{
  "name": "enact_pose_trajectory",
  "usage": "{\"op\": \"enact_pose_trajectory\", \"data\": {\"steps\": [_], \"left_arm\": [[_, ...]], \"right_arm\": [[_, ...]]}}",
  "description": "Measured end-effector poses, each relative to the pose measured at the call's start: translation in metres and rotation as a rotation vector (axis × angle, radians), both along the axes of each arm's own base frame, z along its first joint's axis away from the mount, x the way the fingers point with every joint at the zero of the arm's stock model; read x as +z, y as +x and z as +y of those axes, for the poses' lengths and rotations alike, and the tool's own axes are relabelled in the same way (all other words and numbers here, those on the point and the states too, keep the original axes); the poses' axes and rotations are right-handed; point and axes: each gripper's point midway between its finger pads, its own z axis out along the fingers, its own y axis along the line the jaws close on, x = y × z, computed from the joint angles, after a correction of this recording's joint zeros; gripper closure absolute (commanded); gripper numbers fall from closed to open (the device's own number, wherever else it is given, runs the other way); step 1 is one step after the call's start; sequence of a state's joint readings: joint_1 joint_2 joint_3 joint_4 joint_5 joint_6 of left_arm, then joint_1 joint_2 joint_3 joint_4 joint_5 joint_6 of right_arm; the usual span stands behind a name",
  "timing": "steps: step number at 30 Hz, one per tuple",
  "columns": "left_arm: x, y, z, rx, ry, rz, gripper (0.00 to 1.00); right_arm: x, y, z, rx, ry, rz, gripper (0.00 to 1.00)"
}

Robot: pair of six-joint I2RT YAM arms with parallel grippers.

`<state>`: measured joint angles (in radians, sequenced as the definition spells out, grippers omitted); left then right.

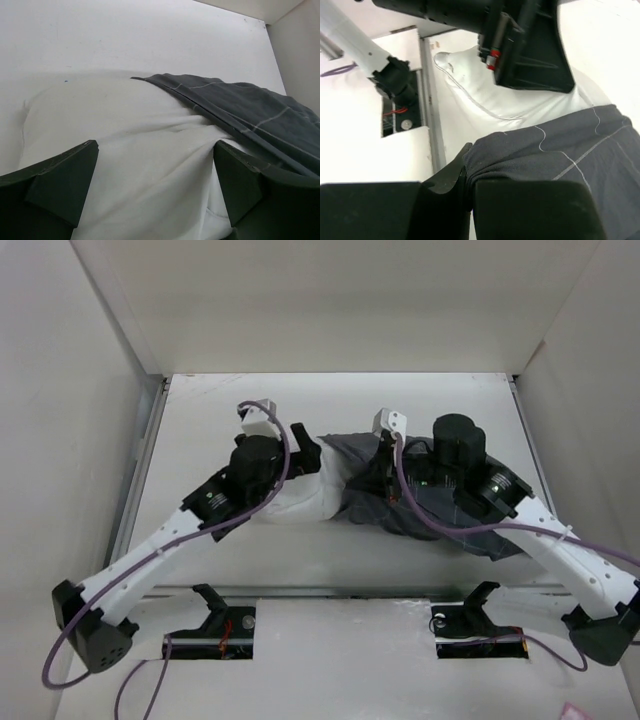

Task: Put the pillow into the pillowcase

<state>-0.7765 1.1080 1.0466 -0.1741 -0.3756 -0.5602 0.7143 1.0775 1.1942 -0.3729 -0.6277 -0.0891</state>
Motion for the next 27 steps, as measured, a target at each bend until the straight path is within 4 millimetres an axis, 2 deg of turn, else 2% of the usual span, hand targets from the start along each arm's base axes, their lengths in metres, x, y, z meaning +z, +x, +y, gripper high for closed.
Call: {"op": "enact_pose_trajectory", "data": {"steps": [5, 7, 9, 14, 16, 18, 21, 22, 23, 24, 27], "left_arm": [[0.007, -0.032, 0.030, -0.009, -0.044, -0.034, 0.00], [0.007, -0.044, 0.040, -0.016, -0.062, -0.046, 0.00], [0.009, -0.052, 0.046, -0.024, -0.081, -0.058, 0.00], [0.007, -0.059, 0.050, -0.036, -0.081, -0.050, 0.00], [0.001, -0.060, 0.052, -0.030, -0.062, -0.030, 0.00], [-0.007, -0.060, 0.052, -0.031, -0.047, -0.004, 0.00], [-0.015, -0.060, 0.045, -0.060, -0.033, 0.027, 0.19], [-0.018, -0.061, 0.041, -0.082, -0.030, 0.035, 0.44], [-0.020, -0.061, 0.037, -0.095, -0.033, 0.048, 0.45], [-0.023, -0.062, 0.032, -0.122, -0.028, 0.054, 0.68], [-0.027, -0.064, 0.014, -0.205, -0.044, 0.061, 0.88]], "right_arm": [[-0.008, 0.001, 0.025, 0.139, 0.003, 0.024, 1.00], [-0.008, 0.008, 0.041, 0.208, -0.001, 0.027, 1.00], [0.001, 0.022, 0.062, 0.296, 0.016, 0.014, 1.00], [0.023, 0.059, 0.101, 0.512, 0.097, -0.015, 1.00], [0.020, 0.062, 0.106, 0.571, 0.114, -0.004, 1.00], [0.019, 0.057, 0.105, 0.607, 0.121, 0.007, 1.00], [0.028, 0.046, 0.099, 0.640, 0.141, -0.018, 1.00], [0.033, 0.042, 0.097, 0.646, 0.147, -0.028, 1.00], [0.037, 0.040, 0.095, 0.649, 0.151, -0.037, 1.00], [0.041, 0.038, 0.093, 0.650, 0.154, -0.045, 1.00], [0.045, 0.035, 0.088, 0.632, 0.146, -0.038, 1.00]]}}
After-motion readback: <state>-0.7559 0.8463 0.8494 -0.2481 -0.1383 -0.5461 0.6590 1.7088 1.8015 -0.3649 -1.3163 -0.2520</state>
